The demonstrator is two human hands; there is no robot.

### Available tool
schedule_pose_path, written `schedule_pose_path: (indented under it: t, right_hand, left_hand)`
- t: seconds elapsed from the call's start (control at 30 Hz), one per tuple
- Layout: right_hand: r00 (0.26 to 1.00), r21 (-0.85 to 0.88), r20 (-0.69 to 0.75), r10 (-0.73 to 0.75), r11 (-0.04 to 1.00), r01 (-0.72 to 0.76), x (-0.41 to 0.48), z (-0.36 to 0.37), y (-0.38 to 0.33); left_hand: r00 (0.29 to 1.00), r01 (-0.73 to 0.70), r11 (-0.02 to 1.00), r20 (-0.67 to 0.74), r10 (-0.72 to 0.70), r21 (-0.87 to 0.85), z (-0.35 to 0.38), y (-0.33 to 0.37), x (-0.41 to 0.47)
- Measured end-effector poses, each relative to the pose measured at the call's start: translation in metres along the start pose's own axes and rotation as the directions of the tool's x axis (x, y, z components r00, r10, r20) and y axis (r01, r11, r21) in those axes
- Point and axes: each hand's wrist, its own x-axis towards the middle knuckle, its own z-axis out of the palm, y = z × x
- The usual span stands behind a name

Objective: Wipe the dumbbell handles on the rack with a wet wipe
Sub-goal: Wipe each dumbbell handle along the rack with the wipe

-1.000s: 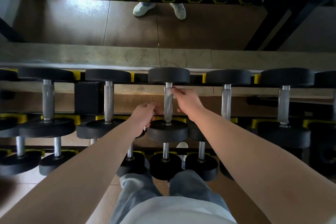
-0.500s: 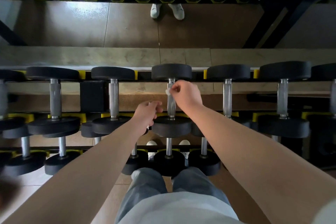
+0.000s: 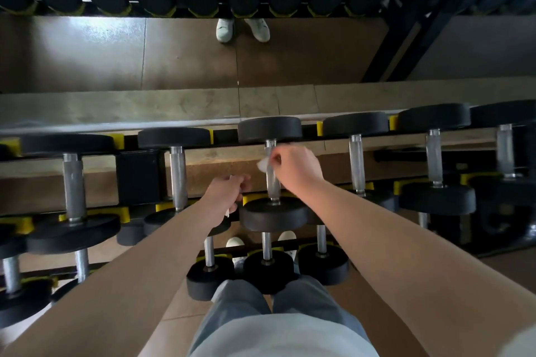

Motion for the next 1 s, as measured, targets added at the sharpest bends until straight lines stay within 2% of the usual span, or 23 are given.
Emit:
schedule_pose_path:
  t: [0.07,0.13,0.2,0.3,0.37,0.43,0.5,0.57,0.6,0.67,0.73,0.8,0.83,0.9,1.0]
  right_hand:
    - [0.997,0.047,-0.070,0.023,0.999,-0.019,0.007,-0.003,-0.002]
    - [0.999,0.065,-0.034,0.027,0.998,-0.025,0.003,0.001,0.000]
    - [0.995,0.012,0.099,0.020,1.000,-0.022,-0.008,0.011,0.005]
    - [0.943,-0.099,0.334,0.014,0.995,0.020,-0.025,0.019,0.011]
    - [0.920,-0.101,0.392,0.027,0.995,0.014,-0.030,0.019,0.012]
    - [0.949,-0.085,0.314,0.027,0.996,-0.001,-0.027,0.017,0.009]
    - [0.992,-0.036,0.120,0.050,0.998,-0.046,-0.015,0.014,0.003]
    - [0.994,0.007,-0.068,0.090,0.996,-0.090,0.001,0.008,-0.001]
    - [0.989,0.016,-0.109,0.099,0.995,-0.098,0.006,0.006,-0.003]
    - [0.995,0.002,-0.069,0.079,0.997,-0.079,0.007,0.005,-0.003]
    - [0.992,-0.108,0.125,0.021,0.994,-0.007,-0.005,0.008,-0.003]
    - [0.943,-0.238,0.333,-0.010,0.967,0.094,-0.020,0.016,-0.004]
    - [0.925,-0.268,0.379,-0.018,0.955,0.129,-0.025,0.018,-0.004]
    - [0.931,-0.278,0.364,-0.031,0.950,0.140,-0.026,0.022,-0.003]
    - [0.981,-0.248,0.195,-0.016,0.967,0.065,-0.009,0.018,-0.009]
  left_hand:
    - [0.999,0.034,0.998,0.032,-0.032,-0.056,0.000,0.002,0.001]
    - [0.998,0.047,0.998,0.044,-0.045,-0.043,0.002,0.006,0.000]
    - [0.998,0.025,1.000,0.051,-0.024,-0.016,0.004,0.010,-0.001]
    - [0.998,-0.013,0.998,0.065,0.009,0.057,0.006,0.014,0.000]
    - [0.995,-0.030,0.994,0.093,0.020,0.106,0.006,0.014,0.000]
    - [0.994,-0.021,0.992,0.106,0.008,0.128,0.005,0.015,0.001]
    - [0.993,-0.018,0.991,0.118,0.002,0.133,0.002,0.016,0.003]
    - [0.990,-0.027,0.991,0.143,0.008,0.131,-0.001,0.016,0.006]
    - [0.989,-0.029,0.991,0.150,0.009,0.129,-0.002,0.015,0.006]
    - [0.988,-0.033,0.991,0.155,0.013,0.131,-0.004,0.015,0.007]
    - [0.990,-0.037,0.987,0.142,0.015,0.158,-0.002,0.017,0.008]
    - [0.994,-0.036,0.980,0.110,0.015,0.197,0.001,0.020,0.008]
    - [0.995,-0.029,0.979,0.098,0.010,0.203,0.002,0.021,0.008]
    - [0.995,-0.022,0.979,0.101,0.001,0.204,0.005,0.021,0.007]
    - [0.994,-0.022,0.976,0.112,-0.002,0.216,0.005,0.018,0.007]
